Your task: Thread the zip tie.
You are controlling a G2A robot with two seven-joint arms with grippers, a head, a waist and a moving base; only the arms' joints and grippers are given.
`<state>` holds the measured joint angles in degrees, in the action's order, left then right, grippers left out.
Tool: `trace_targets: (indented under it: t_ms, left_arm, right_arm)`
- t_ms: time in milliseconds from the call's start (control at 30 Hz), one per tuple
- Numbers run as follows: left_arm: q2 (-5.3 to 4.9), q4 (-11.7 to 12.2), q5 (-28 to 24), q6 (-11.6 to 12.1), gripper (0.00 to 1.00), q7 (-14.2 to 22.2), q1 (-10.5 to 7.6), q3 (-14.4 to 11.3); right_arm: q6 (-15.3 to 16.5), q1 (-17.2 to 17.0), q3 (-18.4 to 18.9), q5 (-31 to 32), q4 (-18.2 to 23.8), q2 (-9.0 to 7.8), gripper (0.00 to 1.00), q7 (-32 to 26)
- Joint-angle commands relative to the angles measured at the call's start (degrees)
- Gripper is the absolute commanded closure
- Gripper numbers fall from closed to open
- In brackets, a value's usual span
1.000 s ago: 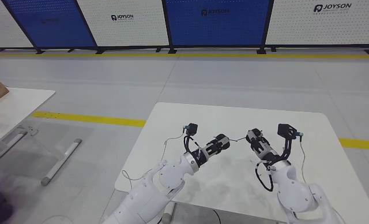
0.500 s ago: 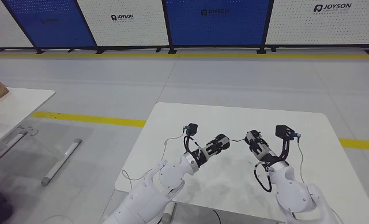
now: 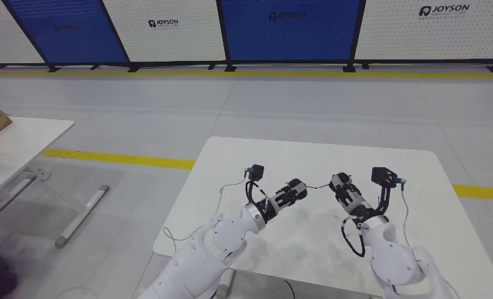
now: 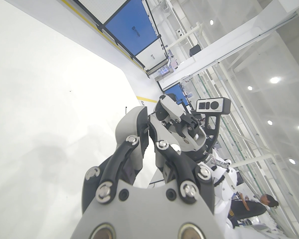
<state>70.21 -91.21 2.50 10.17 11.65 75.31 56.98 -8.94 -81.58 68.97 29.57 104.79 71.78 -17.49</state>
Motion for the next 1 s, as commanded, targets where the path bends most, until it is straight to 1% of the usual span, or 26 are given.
trace_targets:
  t_ms: [0,233,467,600,800,967]
  left_arm:
    - [0.00,0.00,0.00,0.00,1.00,0.00,0.00,0.00]
    - [0.00,0.00,0.00,0.00,1.00,0.00,0.00,0.00]
    - [0.00,0.00,0.00,0.00,1.00,0.00,0.00,0.00]
    - [0.00,0.00,0.00,0.00,1.00,0.00,0.00,0.00]
    - [0.00,0.00,0.00,0.00,1.00,0.00,0.00,0.00]
    - [0.00,0.00,0.00,0.00,1.00,0.00,0.00,0.00]
  right_arm:
    - [0.01,0.11,-0.10,0.09,0.02,0.04,1.00,-0.16]
    - [-0.42,0.87,-0.59,0.73,-1.04,0.18,1.00,-1.16]
    - [-0.16,1.13,-0.86,0.60,-1.27,0.33,1.00,-1.39]
    - [0.38,1.43,-1.39,-0.52,-1.94,0.55,1.00,-1.00]
    - [0.92,3.10,-2.84,-1.51,-5.07,1.02,1.00,-0.55]
    - [1.80,4.03,-3.17,-5.38,-6.33,1.38,1.00,-1.52]
